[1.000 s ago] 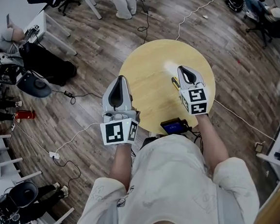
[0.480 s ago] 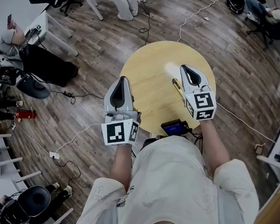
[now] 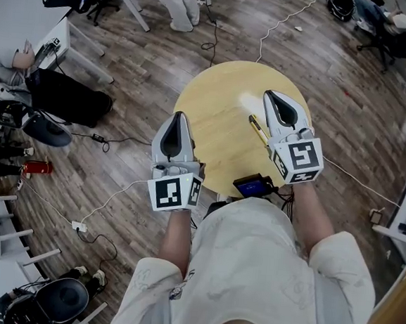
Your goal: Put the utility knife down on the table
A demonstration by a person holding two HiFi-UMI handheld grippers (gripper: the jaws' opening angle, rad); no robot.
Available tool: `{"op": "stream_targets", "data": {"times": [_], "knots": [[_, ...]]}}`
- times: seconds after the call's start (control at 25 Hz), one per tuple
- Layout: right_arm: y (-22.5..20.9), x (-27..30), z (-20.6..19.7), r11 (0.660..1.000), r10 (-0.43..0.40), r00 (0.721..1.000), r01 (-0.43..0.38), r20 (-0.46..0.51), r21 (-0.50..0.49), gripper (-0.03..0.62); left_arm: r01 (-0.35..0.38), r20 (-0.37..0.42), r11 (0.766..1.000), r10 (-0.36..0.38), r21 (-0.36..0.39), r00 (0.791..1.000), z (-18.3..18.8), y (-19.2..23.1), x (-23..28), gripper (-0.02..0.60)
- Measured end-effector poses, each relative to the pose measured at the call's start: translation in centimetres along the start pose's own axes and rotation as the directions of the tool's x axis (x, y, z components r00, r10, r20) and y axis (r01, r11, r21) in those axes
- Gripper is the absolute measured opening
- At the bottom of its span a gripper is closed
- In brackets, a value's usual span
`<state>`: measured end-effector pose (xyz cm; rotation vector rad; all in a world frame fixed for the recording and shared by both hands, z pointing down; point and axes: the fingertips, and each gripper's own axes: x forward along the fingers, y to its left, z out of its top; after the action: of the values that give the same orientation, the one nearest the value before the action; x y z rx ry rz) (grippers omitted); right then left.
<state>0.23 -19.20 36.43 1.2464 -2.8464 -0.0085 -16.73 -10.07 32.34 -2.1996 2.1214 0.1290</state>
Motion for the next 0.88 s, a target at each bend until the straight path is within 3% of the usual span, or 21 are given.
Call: {"op": "stream_targets", "data": {"times": [0.32,0.88], "knots": [[0.5,-1.3,2.9,1.0,-0.007,0.998,0.008,0.067,-0.023,0.006,0.014,0.007,1.0,-0.014,-0.003,1.0,0.2,-0.2,0.1,0.02],[0.8,-3.4,4.6,0.998,-0.038,0.995,0.043,0.093,-0.048,0.006,0.064,0.006,0.998,-0.064,-0.017,0.998,0.4,-1.2,0.5,0.02]]}}
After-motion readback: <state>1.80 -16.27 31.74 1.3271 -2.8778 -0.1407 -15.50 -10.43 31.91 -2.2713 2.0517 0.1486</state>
